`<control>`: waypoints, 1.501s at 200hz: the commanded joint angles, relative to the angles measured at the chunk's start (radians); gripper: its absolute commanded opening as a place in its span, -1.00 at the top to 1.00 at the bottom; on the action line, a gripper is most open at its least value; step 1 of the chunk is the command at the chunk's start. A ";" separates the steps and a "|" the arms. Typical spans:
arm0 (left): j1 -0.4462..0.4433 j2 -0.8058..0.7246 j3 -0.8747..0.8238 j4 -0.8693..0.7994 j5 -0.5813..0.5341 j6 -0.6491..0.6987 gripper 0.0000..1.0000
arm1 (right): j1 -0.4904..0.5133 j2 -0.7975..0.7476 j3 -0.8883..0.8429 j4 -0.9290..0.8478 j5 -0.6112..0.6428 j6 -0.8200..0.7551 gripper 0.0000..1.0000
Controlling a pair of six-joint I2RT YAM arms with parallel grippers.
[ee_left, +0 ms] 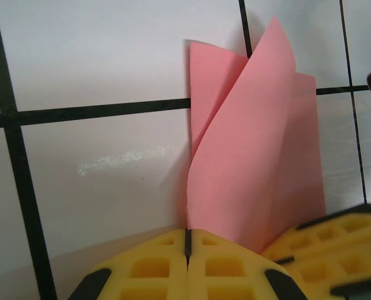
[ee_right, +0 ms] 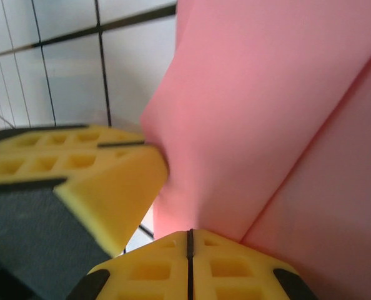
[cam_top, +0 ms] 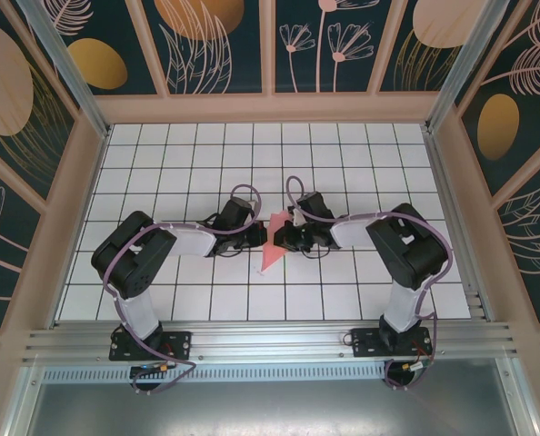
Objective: Fold a paper plane with a square sheet of paper (pick it up from the middle)
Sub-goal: Fourth fold the wing at the center of the table.
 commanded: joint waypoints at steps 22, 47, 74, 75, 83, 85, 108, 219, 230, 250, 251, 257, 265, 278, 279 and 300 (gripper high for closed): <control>-0.014 0.097 -0.020 -0.146 -0.015 0.019 1.00 | 0.045 -0.006 -0.054 0.079 -0.045 0.054 0.83; -0.015 0.096 -0.020 -0.149 -0.016 0.021 1.00 | 0.050 0.017 -0.065 0.065 -0.004 0.068 0.83; -0.015 0.095 -0.020 -0.151 -0.016 0.021 1.00 | 0.059 -0.022 -0.070 0.045 0.006 0.054 0.83; -0.015 0.095 -0.021 -0.151 -0.016 0.021 1.00 | 0.060 -0.025 -0.070 0.045 0.006 0.054 0.84; -0.015 0.095 -0.022 -0.150 -0.016 0.020 1.00 | 0.067 -0.044 -0.069 0.046 0.000 0.052 0.83; -0.014 0.095 -0.022 -0.150 -0.016 0.020 1.00 | 0.069 -0.049 -0.068 0.047 -0.003 0.052 0.83; -0.015 0.097 -0.019 -0.151 -0.015 0.022 1.00 | 0.094 -0.074 -0.065 0.068 -0.027 0.066 0.83; -0.015 0.099 -0.012 -0.156 -0.015 0.024 1.00 | 0.137 -0.072 -0.123 0.123 0.000 0.120 0.84; -0.014 0.100 -0.011 -0.158 -0.013 0.025 1.00 | 0.142 -0.091 -0.128 0.130 -0.007 0.127 0.84; -0.014 0.098 -0.013 -0.159 -0.013 0.025 1.00 | 0.156 -0.095 -0.127 0.138 -0.022 0.126 0.83; -0.015 0.098 -0.013 -0.159 -0.013 0.025 1.00 | 0.157 -0.093 -0.127 0.138 -0.023 0.126 0.83; -0.014 0.098 -0.011 -0.158 -0.012 0.025 1.00 | 0.161 -0.084 -0.125 0.134 -0.022 0.122 0.83; -0.015 0.099 -0.013 -0.156 -0.015 0.025 1.00 | 0.165 -0.064 -0.122 0.125 -0.013 0.117 0.82; -0.014 0.100 -0.014 -0.156 -0.014 0.025 1.00 | 0.165 -0.027 -0.120 0.121 -0.003 0.118 0.83; -0.015 0.100 -0.014 -0.156 -0.013 0.025 1.00 | 0.165 -0.025 -0.120 0.121 -0.002 0.118 0.83; -0.015 0.098 -0.022 -0.153 -0.014 0.025 1.00 | 0.164 -0.004 -0.120 0.118 0.015 0.117 0.83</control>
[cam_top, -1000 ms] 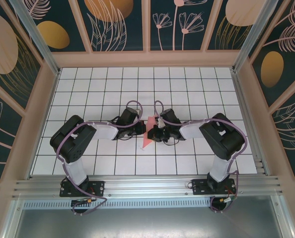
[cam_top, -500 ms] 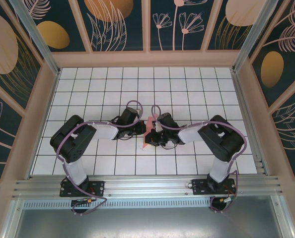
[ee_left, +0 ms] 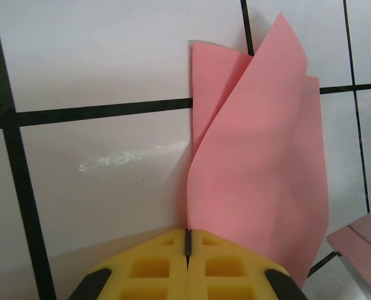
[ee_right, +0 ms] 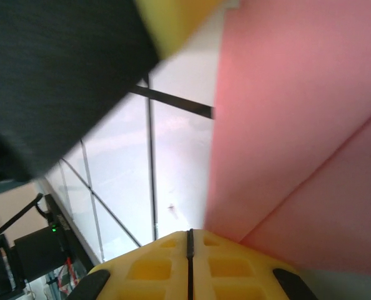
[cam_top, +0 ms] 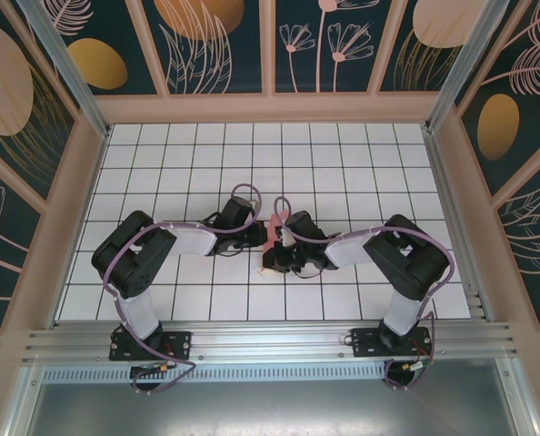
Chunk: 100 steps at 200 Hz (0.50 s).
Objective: Fold a paper plane with a square sheet of paper (pick it up from the middle)
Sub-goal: Fourth fold the wing at the center of the table.
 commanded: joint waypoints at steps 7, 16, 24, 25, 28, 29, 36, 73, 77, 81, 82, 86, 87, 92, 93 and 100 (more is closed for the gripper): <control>-0.014 0.098 -0.037 -0.131 -0.013 0.024 1.00 | 0.004 0.034 -0.004 -0.005 0.024 -0.005 0.83; -0.015 0.098 -0.038 -0.132 -0.013 0.025 1.00 | 0.004 0.030 0.001 -0.012 0.021 -0.005 0.84; -0.015 0.100 -0.038 -0.133 -0.014 0.026 1.00 | 0.002 0.017 0.006 -0.018 0.007 0.000 0.83; -0.015 0.101 -0.038 -0.132 -0.014 0.026 1.00 | 0.002 0.013 0.006 -0.018 0.005 0.002 0.83; -0.015 0.100 -0.037 -0.132 -0.015 0.026 1.00 | 0.001 0.003 0.008 -0.015 -0.004 0.003 0.83; -0.015 0.101 -0.037 -0.132 -0.015 0.027 1.00 | 0.001 -0.002 0.008 -0.014 -0.006 0.003 0.83; -0.015 0.100 -0.038 -0.134 -0.015 0.027 1.00 | 0.000 -0.034 0.013 -0.017 -0.010 0.002 0.83; -0.015 0.102 -0.042 -0.130 -0.017 0.029 1.00 | -0.065 -0.116 0.093 -0.197 0.092 -0.100 0.83; -0.015 0.103 -0.041 -0.129 -0.015 0.028 1.00 | -0.081 -0.112 0.090 -0.189 0.086 -0.102 0.82; -0.015 0.104 -0.040 -0.131 -0.014 0.029 1.00 | -0.098 -0.109 0.086 -0.178 0.079 -0.100 0.83; -0.014 0.104 -0.039 -0.131 -0.014 0.029 1.00 | -0.101 -0.107 0.085 -0.175 0.079 -0.100 0.83; -0.014 0.104 -0.039 -0.131 -0.014 0.028 1.00 | -0.117 -0.102 0.082 -0.165 0.076 -0.099 0.83; -0.015 0.104 -0.039 -0.130 -0.015 0.028 1.00 | -0.122 -0.100 0.082 -0.163 0.076 -0.097 0.83; -0.015 0.105 -0.039 -0.132 -0.014 0.030 1.00 | -0.142 -0.095 0.080 -0.151 0.077 -0.092 0.83; -0.014 0.105 -0.039 -0.131 -0.014 0.030 1.00 | -0.145 -0.093 0.080 -0.147 0.076 -0.092 0.83; -0.015 0.103 -0.039 -0.133 -0.014 0.032 1.00 | -0.166 -0.083 0.081 -0.125 0.068 -0.087 0.83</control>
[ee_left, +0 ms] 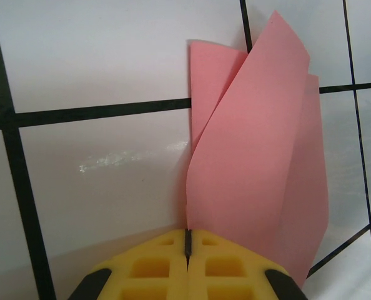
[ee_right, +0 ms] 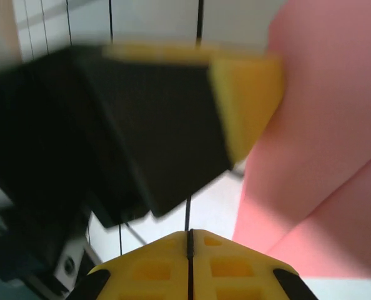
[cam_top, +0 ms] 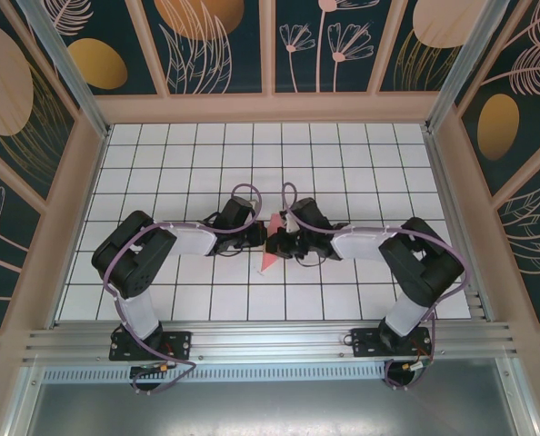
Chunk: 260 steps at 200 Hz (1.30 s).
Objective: Fold a paper plane with a square sheet of paper (pick it up from the middle)
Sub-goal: Fourth fold the wing at the center of the table.
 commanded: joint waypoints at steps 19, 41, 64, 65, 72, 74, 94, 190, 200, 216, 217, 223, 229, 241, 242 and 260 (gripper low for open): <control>-0.015 0.103 -0.040 -0.134 -0.015 0.028 1.00 | -0.120 0.049 0.039 0.039 -0.015 -0.019 0.83; -0.014 0.107 -0.038 -0.137 -0.015 0.028 1.00 | -0.130 0.095 0.100 0.042 -0.028 -0.031 0.82; -0.015 0.108 -0.039 -0.137 -0.015 0.029 1.00 | -0.134 0.160 0.136 0.043 -0.030 -0.030 0.83; -0.015 0.108 -0.039 -0.137 -0.015 0.029 1.00 | -0.135 0.163 0.135 0.044 -0.029 -0.029 0.83; -0.014 0.110 -0.039 -0.137 -0.013 0.029 1.00 | -0.138 0.182 0.134 0.053 -0.023 -0.025 0.83; -0.015 0.110 -0.038 -0.138 -0.014 0.028 1.00 | -0.138 0.187 0.133 0.056 -0.023 -0.025 0.83; -0.015 0.111 -0.040 -0.143 -0.015 0.032 1.00 | -0.150 0.226 0.119 0.089 -0.024 -0.012 0.84; -0.015 0.119 -0.061 -0.154 -0.017 0.050 1.00 | -0.258 0.257 0.170 0.021 -0.051 -0.082 0.82; -0.015 0.121 -0.062 -0.154 -0.019 0.050 1.00 | -0.262 0.266 0.192 -0.009 -0.040 -0.092 0.82; -0.014 0.122 -0.063 -0.156 -0.017 0.051 1.00 | -0.269 0.283 0.222 -0.046 -0.026 -0.099 0.81; -0.014 0.122 -0.064 -0.155 -0.017 0.051 1.00 | -0.270 0.283 0.222 -0.047 -0.026 -0.099 0.81; -0.015 0.122 -0.063 -0.157 -0.018 0.052 1.00 | -0.274 0.290 0.228 -0.050 -0.026 -0.097 0.81; -0.015 0.121 -0.063 -0.157 -0.018 0.052 1.00 | -0.277 0.294 0.234 -0.053 -0.024 -0.096 0.81; -0.015 0.120 -0.063 -0.157 -0.018 0.052 1.00 | -0.285 0.303 0.241 -0.051 -0.023 -0.092 0.80; -0.014 0.121 -0.063 -0.157 -0.018 0.052 1.00 | -0.286 0.303 0.241 -0.050 -0.024 -0.091 0.80; -0.015 0.121 -0.062 -0.159 -0.017 0.051 1.00 | -0.298 0.316 0.254 -0.040 -0.039 -0.083 0.79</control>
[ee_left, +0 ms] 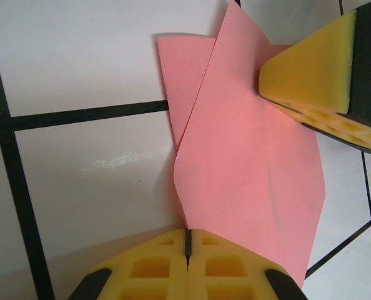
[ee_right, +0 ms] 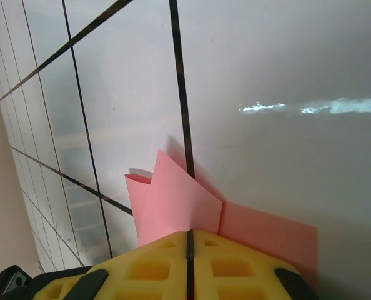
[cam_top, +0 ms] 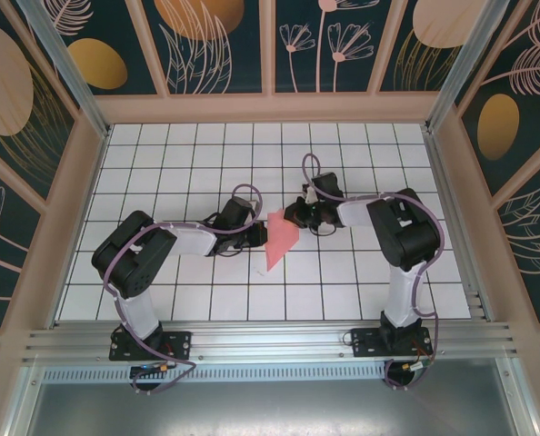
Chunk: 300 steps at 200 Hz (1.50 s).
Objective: Fold a paper plane with a square sheet of paper (pick it up from the middle)
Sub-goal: Fourth fold the wing at the center of the table.
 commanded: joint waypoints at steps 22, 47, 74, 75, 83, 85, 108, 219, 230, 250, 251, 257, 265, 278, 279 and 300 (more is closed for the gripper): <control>-0.015 0.113 -0.053 -0.174 -0.022 0.032 1.00 | -0.039 0.039 0.052 -0.023 -0.003 -0.011 0.77; -0.015 0.113 -0.053 -0.175 -0.023 0.033 1.00 | -0.039 0.043 0.087 -0.056 0.010 -0.018 0.75; -0.015 0.111 -0.051 -0.175 -0.022 0.029 1.00 | -0.041 0.075 0.116 -0.092 0.034 -0.017 0.75; -0.015 0.111 -0.051 -0.175 -0.023 0.029 1.00 | -0.041 0.076 0.117 -0.093 0.035 -0.016 0.75; -0.015 0.110 -0.051 -0.175 -0.023 0.029 1.00 | -0.040 0.084 0.119 -0.091 0.035 -0.011 0.75; -0.014 0.110 -0.052 -0.175 -0.023 0.029 1.00 | -0.041 0.086 0.119 -0.092 0.034 -0.010 0.75; -0.015 0.110 -0.048 -0.175 -0.023 0.025 1.00 | -0.041 0.086 0.117 -0.102 0.058 -0.009 0.77; -0.015 0.067 -0.014 -0.142 0.087 0.016 0.84 | -0.043 -0.242 -0.089 -0.165 0.139 -0.064 0.27; -0.015 0.069 -0.006 -0.149 0.102 0.025 0.80 | -0.040 -0.269 -0.141 -0.142 0.129 -0.045 0.23; -0.015 0.067 0.001 -0.160 0.109 0.035 0.74 | -0.026 -0.312 -0.214 -0.108 0.108 -0.021 0.20; -0.015 0.067 0.001 -0.160 0.110 0.035 0.74 | -0.025 -0.313 -0.217 -0.107 0.107 -0.020 0.20; -0.015 0.066 0.001 -0.160 0.117 0.037 0.71 | -0.019 -0.323 -0.232 -0.100 0.102 -0.015 0.20; -0.015 0.067 0.001 -0.161 0.121 0.037 0.68 | -0.011 -0.330 -0.247 -0.096 0.100 -0.011 0.19; -0.015 0.065 0.001 -0.163 0.121 0.037 0.61 | 0.003 -0.333 -0.261 -0.097 0.098 -0.012 0.18; -0.015 0.066 0.001 -0.163 0.120 0.037 0.60 | 0.004 -0.334 -0.261 -0.096 0.098 -0.012 0.18; -0.015 0.067 0.001 -0.163 0.128 0.036 0.59 | 0.016 -0.331 -0.283 -0.078 0.097 0.001 0.17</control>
